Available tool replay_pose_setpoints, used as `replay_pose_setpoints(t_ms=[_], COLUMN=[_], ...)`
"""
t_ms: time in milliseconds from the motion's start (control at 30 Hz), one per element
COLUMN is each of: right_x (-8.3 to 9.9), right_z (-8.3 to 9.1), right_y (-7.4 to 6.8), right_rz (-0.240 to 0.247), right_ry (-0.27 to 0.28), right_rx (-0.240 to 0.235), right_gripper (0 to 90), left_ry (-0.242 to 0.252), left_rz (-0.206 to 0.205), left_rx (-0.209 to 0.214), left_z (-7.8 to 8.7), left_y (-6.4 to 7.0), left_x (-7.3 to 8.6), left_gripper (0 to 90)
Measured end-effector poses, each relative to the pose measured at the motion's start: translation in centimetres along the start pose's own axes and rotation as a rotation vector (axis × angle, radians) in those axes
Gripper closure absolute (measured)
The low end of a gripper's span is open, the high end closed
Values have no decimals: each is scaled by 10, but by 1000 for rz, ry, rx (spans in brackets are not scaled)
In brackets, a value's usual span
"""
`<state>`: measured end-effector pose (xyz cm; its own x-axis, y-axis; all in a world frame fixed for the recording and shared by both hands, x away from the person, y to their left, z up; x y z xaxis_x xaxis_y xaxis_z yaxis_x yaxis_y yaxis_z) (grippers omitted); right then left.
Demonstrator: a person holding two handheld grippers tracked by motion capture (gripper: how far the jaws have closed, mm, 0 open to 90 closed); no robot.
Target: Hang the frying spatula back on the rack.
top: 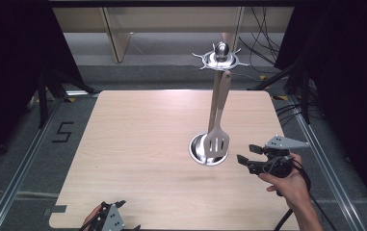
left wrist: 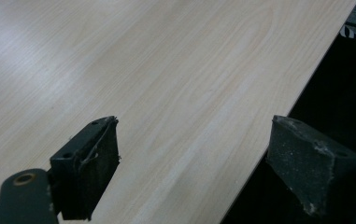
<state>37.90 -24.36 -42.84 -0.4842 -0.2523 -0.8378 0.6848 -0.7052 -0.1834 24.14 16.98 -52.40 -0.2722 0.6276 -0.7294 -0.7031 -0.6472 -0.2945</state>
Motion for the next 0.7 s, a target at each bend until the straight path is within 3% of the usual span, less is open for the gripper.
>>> replay_pose_setpoints(t_ms=[100, 133, 167, 233, 267, 300, 333, 433, 500, 567, 633, 700], right_x=[2, 3, 4, 4, 6, 7, 9, 13, 15, 17, 21, 21], right_z=[-1, -1, -2, -2, -2, -3, -4, -8, -9, -9, -10, -11], right_y=[-1, -2, -1, 0, -4, -3, -7, -10, -8, -10, -11, -12], right_rz=[7, -2, 10, 33, -12, 30, -8, -9, 24, -5, 8, 7], right_ry=[-3, -9, -10, -4, -18, -13, -22, -25, -25, -44, -57, -50], right_rx=[-1, -5, -9, 2, -15, -13, -29, -33, -15, -15, -21, -19], right_gripper=[362, 362, 360, 359, 358, 355, 354, 350, 349, 348, 345, 344], left_ry=[2, 0, 4, -5, -15, -13, -10, -8, -7, -2, -12, -10], left_rz=[-29, 10, -22, -30, -11, -13, -4, -1, 4, 7, -18, -13], left_rx=[-2, -4, -6, -3, -3, -7, -2, -3, -6, -13, -4, -4], left_z=[0, 0, 0, 0, 1, 1, 2, 2, 1, 0, 2, 2], left_y=[-2, 1, 0, -1, 0, 0, 0, -1, 0, 0, -1, -1], left_x=[1, 2, 1, 2, 3, 3, 3, 3, 4, 3, 4, 4], left_gripper=[159, 159, 159, 159, 160, 159, 159, 159, 159, 159, 159, 159])
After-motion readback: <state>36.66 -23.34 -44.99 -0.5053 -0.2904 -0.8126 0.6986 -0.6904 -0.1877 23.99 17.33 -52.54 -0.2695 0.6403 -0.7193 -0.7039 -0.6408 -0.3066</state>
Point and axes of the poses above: each handheld gripper's, and its own axes: z roughly backward along the jaws, x roughly out of its underside, y roughly to its right, the point moved 5 cm from there along -z, roughly forward along the jaws, and after that the axes turned 6 degrees about -x, right-handed, at the moved point
